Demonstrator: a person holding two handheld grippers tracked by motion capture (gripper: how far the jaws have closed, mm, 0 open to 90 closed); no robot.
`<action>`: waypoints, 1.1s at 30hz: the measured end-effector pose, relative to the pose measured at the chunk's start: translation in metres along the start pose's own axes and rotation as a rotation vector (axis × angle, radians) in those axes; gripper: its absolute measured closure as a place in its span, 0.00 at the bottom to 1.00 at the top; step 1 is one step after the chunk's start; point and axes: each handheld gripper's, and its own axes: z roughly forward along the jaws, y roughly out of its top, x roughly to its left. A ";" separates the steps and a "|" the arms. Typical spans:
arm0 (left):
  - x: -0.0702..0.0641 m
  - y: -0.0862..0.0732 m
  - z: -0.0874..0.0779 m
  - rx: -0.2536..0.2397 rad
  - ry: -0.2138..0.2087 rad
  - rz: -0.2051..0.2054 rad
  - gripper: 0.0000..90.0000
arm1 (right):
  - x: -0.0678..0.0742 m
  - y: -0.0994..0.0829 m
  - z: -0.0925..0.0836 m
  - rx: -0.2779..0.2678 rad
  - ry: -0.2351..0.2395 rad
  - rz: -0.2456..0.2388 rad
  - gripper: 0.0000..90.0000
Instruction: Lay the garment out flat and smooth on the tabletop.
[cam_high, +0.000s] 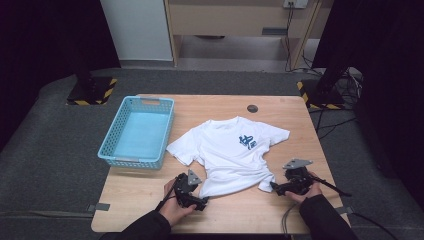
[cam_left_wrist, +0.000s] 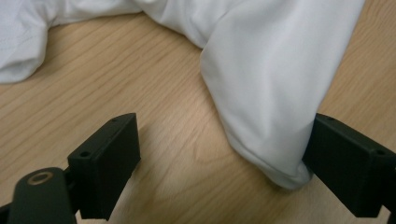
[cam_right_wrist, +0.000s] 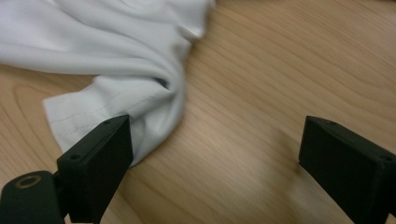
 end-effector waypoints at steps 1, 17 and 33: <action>0.001 -0.002 -0.002 0.002 0.000 -0.001 0.13 | -0.004 -0.004 -0.003 0.003 -0.006 0.012 0.11; 0.001 0.009 -0.002 -0.095 0.056 -0.081 0.20 | 0.006 0.001 -0.008 -0.019 0.060 0.082 0.10; 0.022 0.002 0.001 -0.025 0.120 -0.135 0.20 | 0.000 -0.004 -0.010 0.069 0.059 0.009 0.16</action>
